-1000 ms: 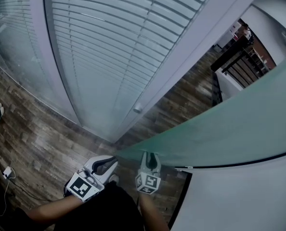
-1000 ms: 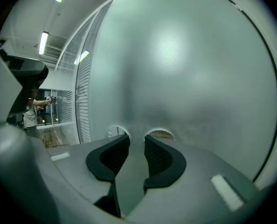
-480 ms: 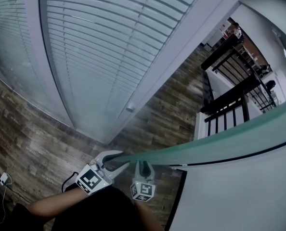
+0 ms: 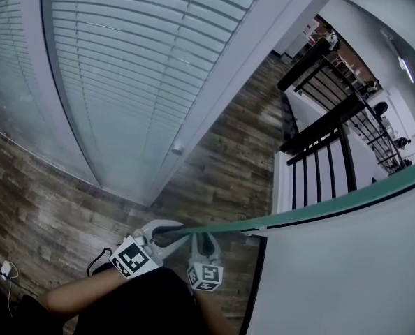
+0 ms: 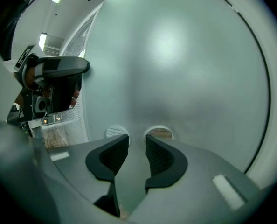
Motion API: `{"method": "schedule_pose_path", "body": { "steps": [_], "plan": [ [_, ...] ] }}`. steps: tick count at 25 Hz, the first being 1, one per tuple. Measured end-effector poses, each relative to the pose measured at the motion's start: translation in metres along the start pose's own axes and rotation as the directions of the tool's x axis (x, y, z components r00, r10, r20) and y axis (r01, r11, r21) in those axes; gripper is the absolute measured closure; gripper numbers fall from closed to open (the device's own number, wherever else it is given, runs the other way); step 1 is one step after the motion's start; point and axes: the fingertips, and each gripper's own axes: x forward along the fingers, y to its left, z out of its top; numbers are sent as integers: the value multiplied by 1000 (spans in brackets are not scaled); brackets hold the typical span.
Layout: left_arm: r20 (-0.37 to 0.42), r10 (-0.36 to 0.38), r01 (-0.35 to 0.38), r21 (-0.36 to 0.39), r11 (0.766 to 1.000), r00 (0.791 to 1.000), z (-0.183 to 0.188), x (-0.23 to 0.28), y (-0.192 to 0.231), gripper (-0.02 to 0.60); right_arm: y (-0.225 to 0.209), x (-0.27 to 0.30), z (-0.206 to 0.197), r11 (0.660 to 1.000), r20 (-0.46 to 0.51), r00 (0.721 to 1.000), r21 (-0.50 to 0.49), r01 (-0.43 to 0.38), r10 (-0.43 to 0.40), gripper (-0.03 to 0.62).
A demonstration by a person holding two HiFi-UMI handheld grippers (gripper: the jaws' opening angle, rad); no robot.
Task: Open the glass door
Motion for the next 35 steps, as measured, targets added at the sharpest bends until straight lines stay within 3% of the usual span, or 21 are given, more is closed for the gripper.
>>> {"method": "schedule_pose_path", "body": {
  "steps": [9, 13, 22, 28, 35],
  "plan": [
    [5, -31, 31, -20, 999, 1000, 10, -13, -2, 520, 9, -34, 11, 996, 9, 996, 12, 93, -93, 436],
    [22, -29, 30, -57, 998, 999, 37, -20, 20, 520, 28, -38, 44, 993, -2, 993, -6, 114, -114, 437],
    [24, 42, -41, -55, 998, 999, 47, -28, 7, 528, 43, -86, 78, 999, 41, 999, -23, 32, -31, 441],
    [21, 110, -108, -75, 991, 994, 39, -36, -14, 525, 51, -125, 91, 996, 60, 998, -88, -6, 11, 442],
    [26, 93, -91, -53, 994, 995, 37, -44, -59, 529, 51, -177, 79, 996, 74, 997, -83, 18, -12, 442]
  ]
}}
